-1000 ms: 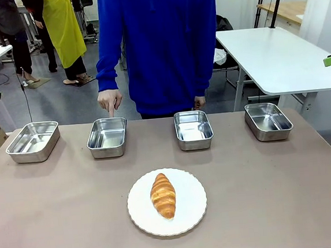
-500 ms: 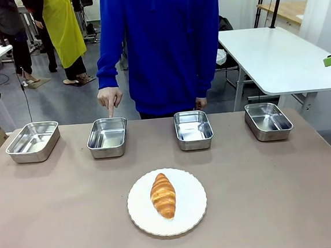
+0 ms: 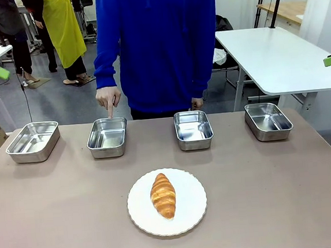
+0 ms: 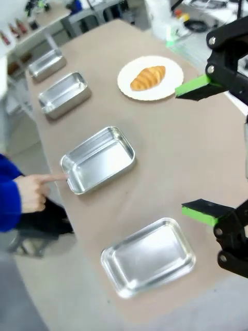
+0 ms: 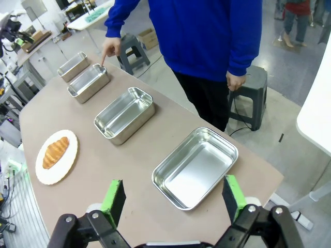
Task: Place the bread in the container.
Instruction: Place the Butter Roll into the Airtight Container indicated by the human.
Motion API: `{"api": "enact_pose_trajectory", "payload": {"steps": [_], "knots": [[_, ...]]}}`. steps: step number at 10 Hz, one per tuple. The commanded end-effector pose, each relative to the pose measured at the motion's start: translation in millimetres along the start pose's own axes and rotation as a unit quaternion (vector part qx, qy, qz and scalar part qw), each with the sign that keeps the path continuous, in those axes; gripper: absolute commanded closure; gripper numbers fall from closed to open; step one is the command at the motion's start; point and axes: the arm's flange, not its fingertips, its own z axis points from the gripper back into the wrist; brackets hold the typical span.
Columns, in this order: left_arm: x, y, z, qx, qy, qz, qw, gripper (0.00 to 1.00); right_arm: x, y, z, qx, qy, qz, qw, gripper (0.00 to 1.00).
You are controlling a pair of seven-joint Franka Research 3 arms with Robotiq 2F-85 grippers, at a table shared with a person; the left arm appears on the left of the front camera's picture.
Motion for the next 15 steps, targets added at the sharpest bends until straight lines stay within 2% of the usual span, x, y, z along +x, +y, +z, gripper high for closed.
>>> {"api": "enact_pose_trajectory", "payload": {"steps": [1, 4, 5, 6, 8, 9, 10, 12, 15], "knots": [[7, -62, -51, 0.048, 0.042, 0.065, 0.996, 0.0, 1, 1, 0, 0.001, -0.002, 0.001, 1.0, 0.0], [5, -134, -129, 0.109, 0.019, 0.119, 0.987, 0.0, 1, 1, 0, 0.001, -0.002, 0.001, 1.0, 0.0], [2, -140, -137, 0.124, 0.031, 0.114, 0.985, 0.0, 1, 1, 0, 0.001, -0.002, 0.001, 1.0, 0.0], [8, -135, -116, 0.087, 0.025, 0.092, 0.992, 0.0, 1, 1, 0, 0.001, -0.002, 0.001, 1.0, 0.0], [8, -135, -116, 0.087, 0.025, 0.092, 0.992, 0.0, 1, 1, 0, 0.001, -0.002, 0.001, 1.0, 0.0], [5, -144, -136, 0.095, 0.025, 0.104, 0.99, 0.0, 1, 1, 0, 0.001, -0.002, 0.001, 1.0, 0.0], [-12, -171, -140, 0.082, 0.024, 0.101, 0.991, 0.0, 1, 1, 0, 0.001, -0.002, 0.001, 1.0, 0.0], [-15, -238, -181, 0.159, 0.068, 0.197, 0.965, 0.0, 1, 1, 0, 0.001, -0.002, 0.001, 1.0, 0.0], [-22, -290, -234, 0.216, 0.109, 0.272, 0.931, 0.0, 1, 1, 0, 0.001, -0.002, 0.001, 1.0, 0.0]]}}
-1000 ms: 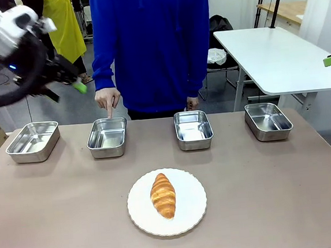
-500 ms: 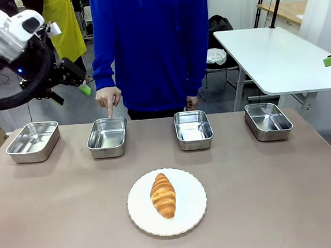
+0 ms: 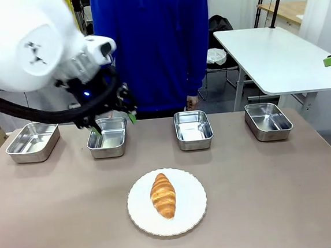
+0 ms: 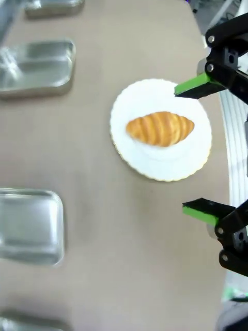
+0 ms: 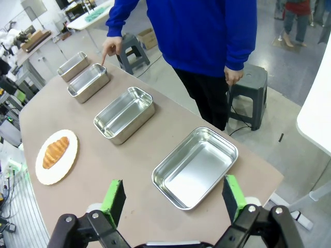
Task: Place the bread in the container.
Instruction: Place the Butter Roll into the Airtight Container indicated by the human.
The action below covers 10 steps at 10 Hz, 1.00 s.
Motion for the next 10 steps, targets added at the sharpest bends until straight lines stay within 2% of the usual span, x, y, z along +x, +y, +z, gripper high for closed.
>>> {"api": "enact_pose_trajectory", "payload": {"steps": [1, 2, 4, 10], "knots": [[1, -34, -20, 0.037, 0.05, 0.033, 0.997, 0.0, 1, 1, 0, 0.002, -0.002, 0.001, 1.0, 0.0], [-13, -56, -39, 0.044, 0.073, 0.045, 0.995, 0.0, 1, 1, 0, 0.002, -0.002, 0.001, 1.0, 0.0], [-32, -71, -65, 0.04, 0.074, 0.057, 0.995, 0.0, 1, 1, 0, 0.002, -0.002, 0.001, 1.0, 0.0], [-61, -65, -144, 0.057, 0.053, 0.028, 0.997, 0.0, 1, 1, 0, 0.002, -0.002, 0.001, 1.0, 0.0]]}}
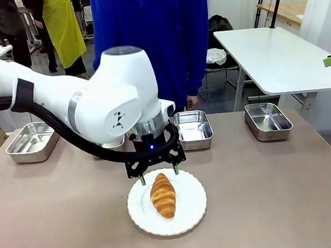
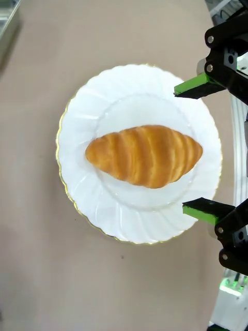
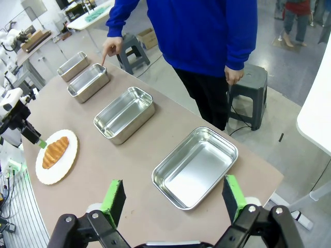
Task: Place the bread in the container.
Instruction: Place the Butter Roll into the Airtight Container indicated by the human.
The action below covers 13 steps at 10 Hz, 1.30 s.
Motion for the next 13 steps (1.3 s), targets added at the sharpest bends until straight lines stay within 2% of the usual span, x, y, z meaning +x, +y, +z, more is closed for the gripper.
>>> {"api": "enact_pose_trajectory", "payload": {"steps": [1, 5, 11, 12, 13], "knots": [[-6, 0, -22, 0.013, -0.028, 0.01, 0.999, 0.0, 1, 1, 0, 0.001, -0.002, 0.002, 1.0, 0.0], [-14, -4, -50, 0.022, -0.025, -0.005, 0.999, 0.0, 1, 1, 0, 0.001, -0.002, 0.002, 1.0, 0.0], [-14, -17, -65, 0.045, -0.033, 0.001, 0.998, 0.0, 1, 1, 0, 0.001, -0.002, 0.002, 1.0, 0.0], [-13, -17, -65, 0.046, -0.035, 0.003, 0.998, 0.16, 1, 1, 0, 0.001, -0.002, 0.002, 1.0, 0.0], [-13, -17, -66, 0.047, -0.034, 0.004, 0.998, 0.19, 1, 1, 0, 0.001, -0.002, 0.002, 1.0, 0.0]]}}
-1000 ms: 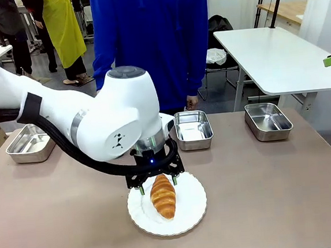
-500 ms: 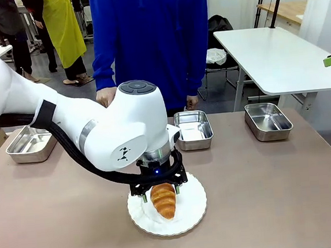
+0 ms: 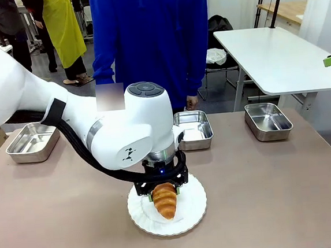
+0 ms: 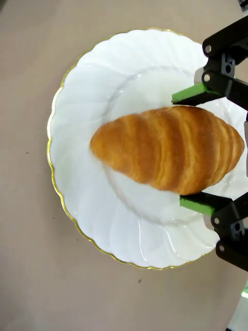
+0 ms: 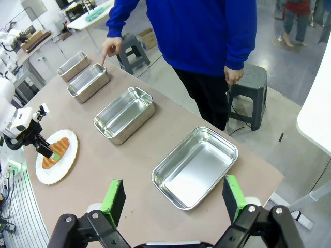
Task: Place the bread in the container.
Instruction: Place the Butter Roll into the Airtight Container indicated by the human.
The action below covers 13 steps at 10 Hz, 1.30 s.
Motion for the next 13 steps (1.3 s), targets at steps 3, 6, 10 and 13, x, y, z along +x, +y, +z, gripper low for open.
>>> {"api": "enact_pose_trajectory", "payload": {"steps": [3, 6, 10, 13], "knots": [[2, -8, -5, 0.021, -0.009, 0.021, 1.0, 0.37, 1, 1, 0, 0.001, -0.002, 0.002, 1.0, 0.0], [1, -2, 0, 0.005, 0.002, 0.007, 1.0, 0.58, 1, 1, 0, 0.001, -0.002, 0.002, 1.0, 0.0], [11, 5, 32, 0.001, -0.052, -0.024, 0.998, 0.53, 1, 1, 0, 0.001, -0.002, 0.002, 1.0, 0.0], [40, 34, 111, 0.005, -0.103, -0.015, 0.995, 0.53, 1, 1, 0, 0.001, -0.002, 0.002, 1.0, 0.0]]}}
